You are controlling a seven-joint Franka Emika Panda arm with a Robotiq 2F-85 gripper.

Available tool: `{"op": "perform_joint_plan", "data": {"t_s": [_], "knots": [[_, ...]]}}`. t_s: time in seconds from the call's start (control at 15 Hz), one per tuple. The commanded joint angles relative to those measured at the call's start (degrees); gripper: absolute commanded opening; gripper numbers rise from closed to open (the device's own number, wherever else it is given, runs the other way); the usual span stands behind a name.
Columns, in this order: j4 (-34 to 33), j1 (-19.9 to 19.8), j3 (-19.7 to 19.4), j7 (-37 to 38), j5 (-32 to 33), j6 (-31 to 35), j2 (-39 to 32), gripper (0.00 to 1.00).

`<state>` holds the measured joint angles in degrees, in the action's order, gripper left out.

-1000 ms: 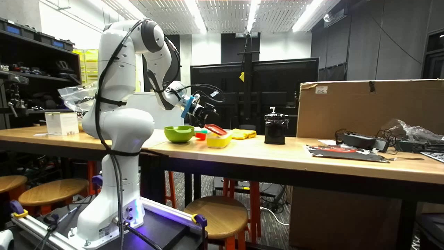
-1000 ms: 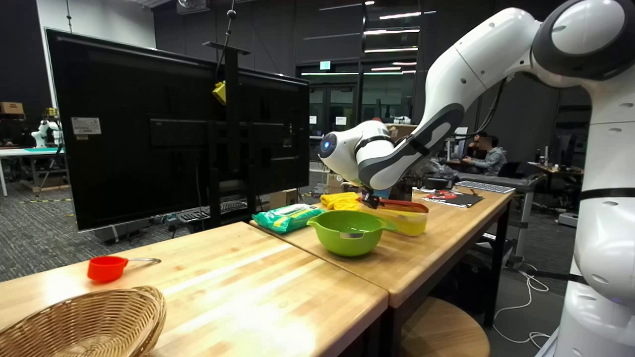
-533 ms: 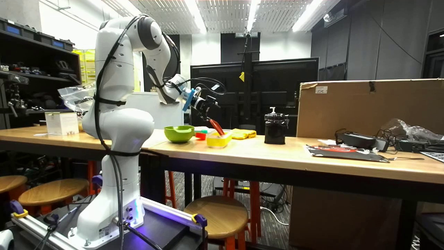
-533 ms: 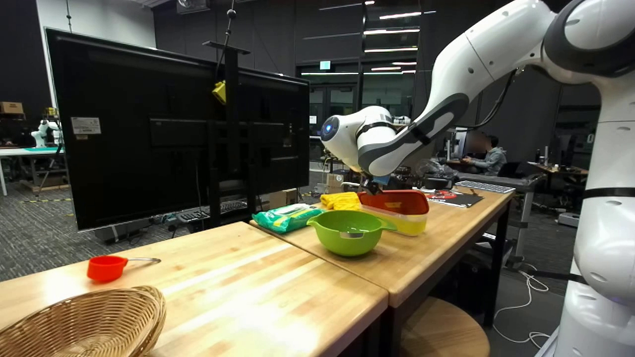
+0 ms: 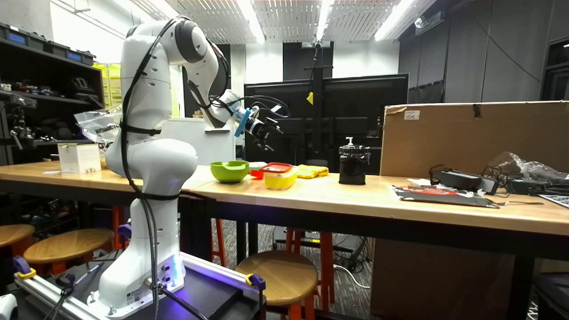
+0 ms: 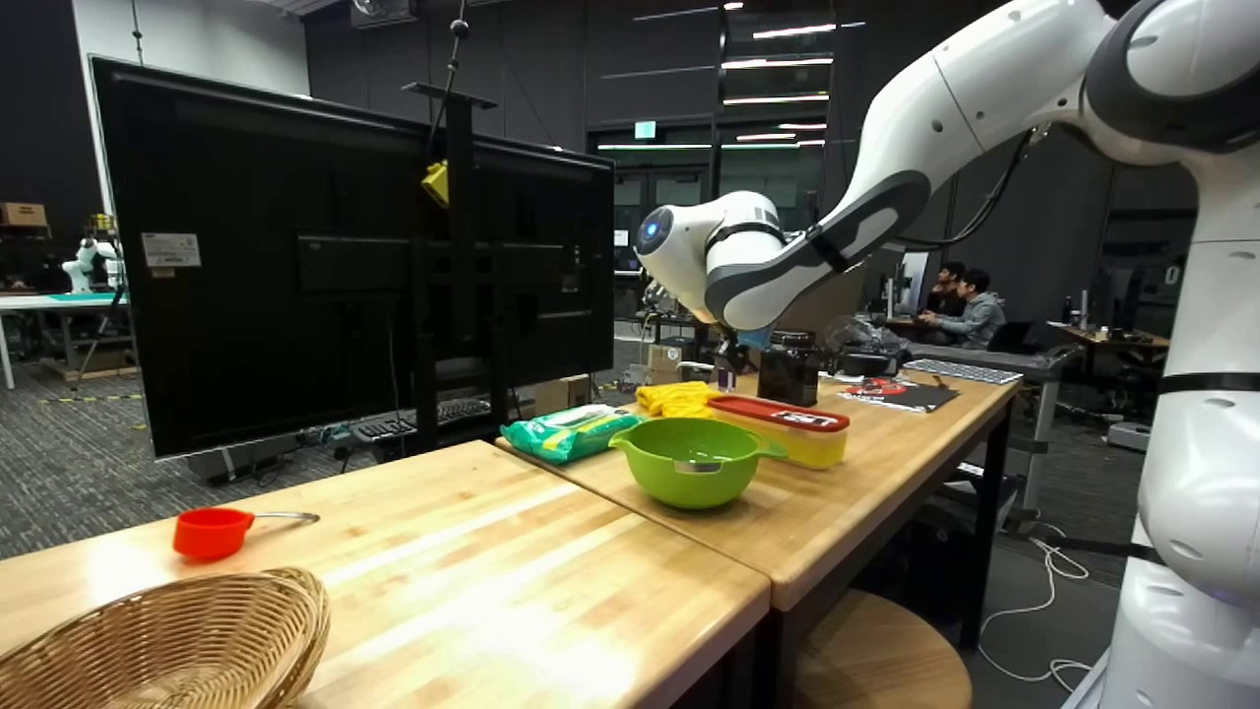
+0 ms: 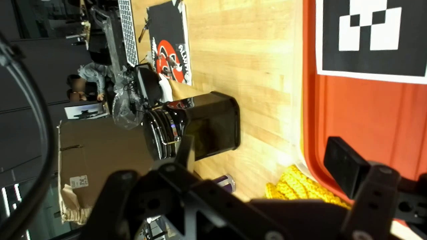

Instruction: Close the lunchbox using the red lid

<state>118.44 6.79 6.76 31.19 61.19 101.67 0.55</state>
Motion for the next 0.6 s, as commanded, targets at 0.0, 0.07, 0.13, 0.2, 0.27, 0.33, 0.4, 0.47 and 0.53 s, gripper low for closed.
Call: {"op": "perform_joint_plan", "data": {"t_s": [0.0,0.07,0.13,0.2,0.27,0.33,0.4,0.47,0.53], "knots": [[-1.7,-1.0,-1.0,-6.9,-7.6,1.9,2.5,1.00],[-2.4,-1.2,-1.2,-8.5,-9.6,2.2,2.8,1.00],[-3.2,-1.6,-1.6,-10.4,-11.7,2.4,3.4,1.00],[-4.0,-1.8,-1.8,-12.2,-13.6,2.4,3.8,1.00],[-4.9,-2.2,-2.3,-14.3,-15.8,2.5,4.4,1.00],[-5.7,-2.5,-2.6,-16.3,-18.1,2.4,4.9,1.00],[-6.3,-2.8,-3.1,-18.6,-20.6,2.8,5.5,1.00],[-7.1,-3.2,-3.6,-21.2,-23.5,2.8,6.0,1.00],[-7.8,-3.6,-4.3,-24.2,-27.1,2.8,6.5,1.00]]}}
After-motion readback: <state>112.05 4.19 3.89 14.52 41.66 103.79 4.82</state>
